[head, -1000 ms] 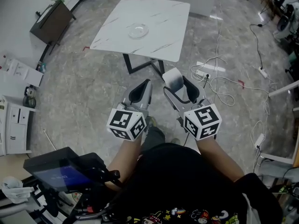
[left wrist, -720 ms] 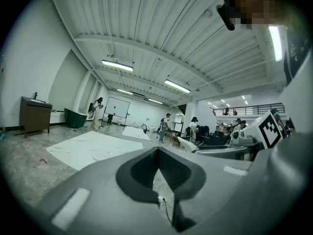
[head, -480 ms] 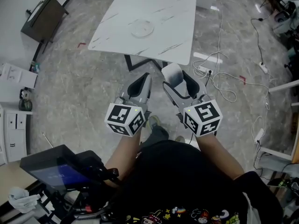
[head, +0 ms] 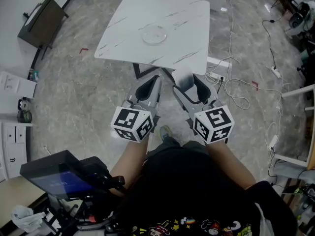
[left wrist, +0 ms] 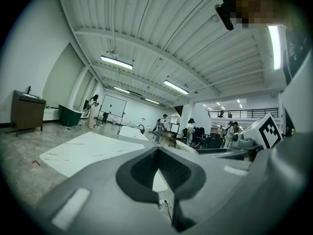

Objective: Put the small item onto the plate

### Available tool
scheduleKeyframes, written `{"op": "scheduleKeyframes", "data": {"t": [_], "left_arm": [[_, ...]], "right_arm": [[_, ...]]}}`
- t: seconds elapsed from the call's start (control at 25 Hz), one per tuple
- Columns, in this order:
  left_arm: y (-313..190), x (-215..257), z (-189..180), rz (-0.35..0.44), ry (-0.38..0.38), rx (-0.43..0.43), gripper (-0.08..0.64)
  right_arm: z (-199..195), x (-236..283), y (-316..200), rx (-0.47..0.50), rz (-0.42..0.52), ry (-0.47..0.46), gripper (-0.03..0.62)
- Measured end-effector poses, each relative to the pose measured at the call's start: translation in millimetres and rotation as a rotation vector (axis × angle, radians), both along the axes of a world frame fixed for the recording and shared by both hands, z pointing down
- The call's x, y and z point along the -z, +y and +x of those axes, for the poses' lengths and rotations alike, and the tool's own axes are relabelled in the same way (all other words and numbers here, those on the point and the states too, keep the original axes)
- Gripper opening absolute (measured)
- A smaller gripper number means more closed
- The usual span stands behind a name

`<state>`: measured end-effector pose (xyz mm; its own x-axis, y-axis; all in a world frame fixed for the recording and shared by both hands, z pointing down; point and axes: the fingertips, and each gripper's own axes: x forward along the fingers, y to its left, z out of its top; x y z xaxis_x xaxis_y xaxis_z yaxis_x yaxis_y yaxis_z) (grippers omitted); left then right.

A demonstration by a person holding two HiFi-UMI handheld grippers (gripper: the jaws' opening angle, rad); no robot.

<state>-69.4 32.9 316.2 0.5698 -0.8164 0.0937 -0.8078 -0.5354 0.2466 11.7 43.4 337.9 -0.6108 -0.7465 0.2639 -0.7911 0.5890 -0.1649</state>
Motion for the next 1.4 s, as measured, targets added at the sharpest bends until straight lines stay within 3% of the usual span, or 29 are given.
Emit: {"op": "scheduleKeyframes", "data": {"t": [0.36,0.64,1.04,1.4], "left_arm": [[-19.7,-5.2,-8.6,-0.025,0.006,-0.004,0.0],[-60.6,-13.9,1.2,-0.047,-0.011,0.019,0.0],[-157.6,-29.0,21.4,-0.092,-0.046,0.12,0.0],[-215.4,-55.9,7.3,-0.129,-0.055,0.208,0.0]], "right_arm": [[-14.3,-4.4,-21.8,0.011,-0.021,0.017,0.325],[-5.6,-21.7,-67.8,0.028,-0.052,-0.004,0.325],[19.6,-39.0,-167.4,0.125,-0.091,-0.006,0.325],[11.0,-67.1,-234.2,0.198,-0.123,0.035,0.325]]}}
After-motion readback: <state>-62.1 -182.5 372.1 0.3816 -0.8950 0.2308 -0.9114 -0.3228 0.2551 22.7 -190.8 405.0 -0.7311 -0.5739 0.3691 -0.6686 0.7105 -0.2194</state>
